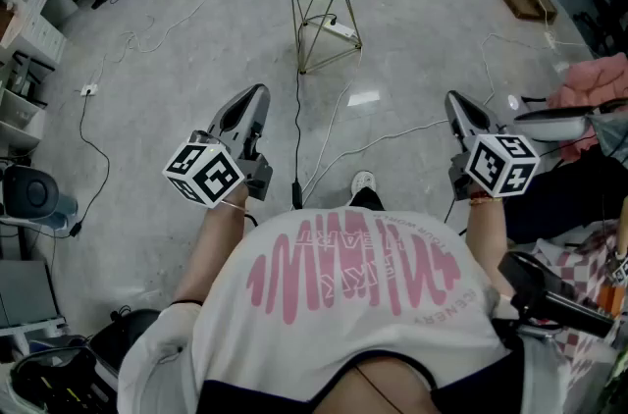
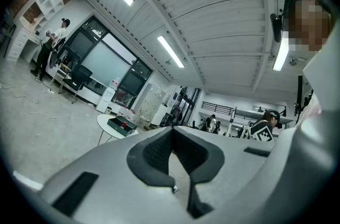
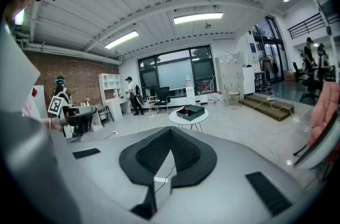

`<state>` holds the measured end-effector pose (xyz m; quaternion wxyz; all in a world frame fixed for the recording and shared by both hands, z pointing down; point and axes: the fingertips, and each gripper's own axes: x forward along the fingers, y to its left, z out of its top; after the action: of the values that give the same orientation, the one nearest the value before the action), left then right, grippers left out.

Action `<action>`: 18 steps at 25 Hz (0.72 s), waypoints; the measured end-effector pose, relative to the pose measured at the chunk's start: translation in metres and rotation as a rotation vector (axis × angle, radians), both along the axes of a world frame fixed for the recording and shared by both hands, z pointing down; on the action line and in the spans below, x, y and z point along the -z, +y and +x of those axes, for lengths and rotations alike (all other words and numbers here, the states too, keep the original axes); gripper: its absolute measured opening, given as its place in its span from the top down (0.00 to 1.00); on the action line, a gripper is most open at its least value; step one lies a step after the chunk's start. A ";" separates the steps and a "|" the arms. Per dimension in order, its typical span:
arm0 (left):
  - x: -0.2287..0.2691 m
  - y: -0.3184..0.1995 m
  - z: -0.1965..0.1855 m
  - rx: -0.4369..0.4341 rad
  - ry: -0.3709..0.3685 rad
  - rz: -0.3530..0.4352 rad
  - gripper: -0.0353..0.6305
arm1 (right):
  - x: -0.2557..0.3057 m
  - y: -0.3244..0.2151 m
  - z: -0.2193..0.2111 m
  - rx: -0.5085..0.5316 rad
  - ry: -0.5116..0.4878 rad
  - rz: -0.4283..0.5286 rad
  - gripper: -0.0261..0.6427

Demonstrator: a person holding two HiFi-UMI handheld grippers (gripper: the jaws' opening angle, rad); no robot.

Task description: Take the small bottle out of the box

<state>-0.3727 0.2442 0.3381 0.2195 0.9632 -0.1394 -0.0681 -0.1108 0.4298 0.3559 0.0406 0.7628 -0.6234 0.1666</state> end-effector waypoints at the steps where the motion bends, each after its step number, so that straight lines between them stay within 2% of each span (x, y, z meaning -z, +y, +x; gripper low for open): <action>1: 0.000 0.000 0.000 0.000 0.001 0.001 0.94 | -0.001 0.001 0.000 -0.001 -0.001 -0.002 0.96; 12: -0.002 -0.003 0.004 -0.013 -0.005 0.004 0.94 | -0.004 -0.004 -0.001 0.010 0.003 -0.012 0.96; 18: -0.003 -0.007 0.000 0.007 -0.007 0.003 0.94 | -0.018 -0.011 0.007 0.022 -0.003 -0.053 0.96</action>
<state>-0.3725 0.2375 0.3413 0.2173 0.9632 -0.1436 -0.0656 -0.1042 0.4191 0.3740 0.0617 0.7544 -0.6272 0.1836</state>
